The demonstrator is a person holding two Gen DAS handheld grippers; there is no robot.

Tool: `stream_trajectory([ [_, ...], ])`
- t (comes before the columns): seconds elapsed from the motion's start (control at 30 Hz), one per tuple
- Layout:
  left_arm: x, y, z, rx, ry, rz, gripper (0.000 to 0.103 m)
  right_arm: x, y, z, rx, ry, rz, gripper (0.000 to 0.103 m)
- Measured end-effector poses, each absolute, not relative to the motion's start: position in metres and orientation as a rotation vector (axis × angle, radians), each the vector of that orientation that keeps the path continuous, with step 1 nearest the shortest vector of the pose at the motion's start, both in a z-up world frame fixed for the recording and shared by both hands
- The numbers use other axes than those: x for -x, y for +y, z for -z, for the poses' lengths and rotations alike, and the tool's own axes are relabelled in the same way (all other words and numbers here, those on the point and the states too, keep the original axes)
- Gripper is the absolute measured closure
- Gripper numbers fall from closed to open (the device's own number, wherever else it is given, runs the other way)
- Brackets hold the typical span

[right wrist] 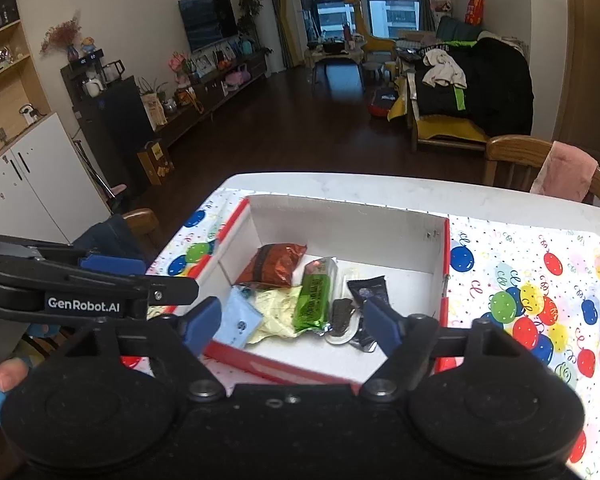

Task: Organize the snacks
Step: 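Move both tools back over the remaining snacks on the tablecloth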

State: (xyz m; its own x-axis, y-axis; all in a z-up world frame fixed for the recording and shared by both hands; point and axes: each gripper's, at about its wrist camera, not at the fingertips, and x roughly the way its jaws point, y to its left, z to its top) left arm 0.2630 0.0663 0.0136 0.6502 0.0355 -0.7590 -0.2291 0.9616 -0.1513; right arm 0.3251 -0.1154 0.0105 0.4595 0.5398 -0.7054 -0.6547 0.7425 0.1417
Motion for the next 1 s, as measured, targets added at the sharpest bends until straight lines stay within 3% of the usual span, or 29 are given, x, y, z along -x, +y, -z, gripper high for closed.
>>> stream_trajectory([
  [0.47,-0.198,0.074,-0.011,0.264,0.803,-0.182,0.031,-0.263,-0.124,-0.010,0.119,0.775,-0.774,0.003],
  [0.57,-0.188,0.072,-0.007,0.245,0.802,-0.179,0.025,-0.253,-0.126,-0.005,0.116,0.780,-0.779,0.001],
  [1.0,-0.169,0.066,0.045,0.319,0.936,-0.158,0.023,-0.211,-0.139,0.038,0.145,0.827,-0.770,0.000],
])
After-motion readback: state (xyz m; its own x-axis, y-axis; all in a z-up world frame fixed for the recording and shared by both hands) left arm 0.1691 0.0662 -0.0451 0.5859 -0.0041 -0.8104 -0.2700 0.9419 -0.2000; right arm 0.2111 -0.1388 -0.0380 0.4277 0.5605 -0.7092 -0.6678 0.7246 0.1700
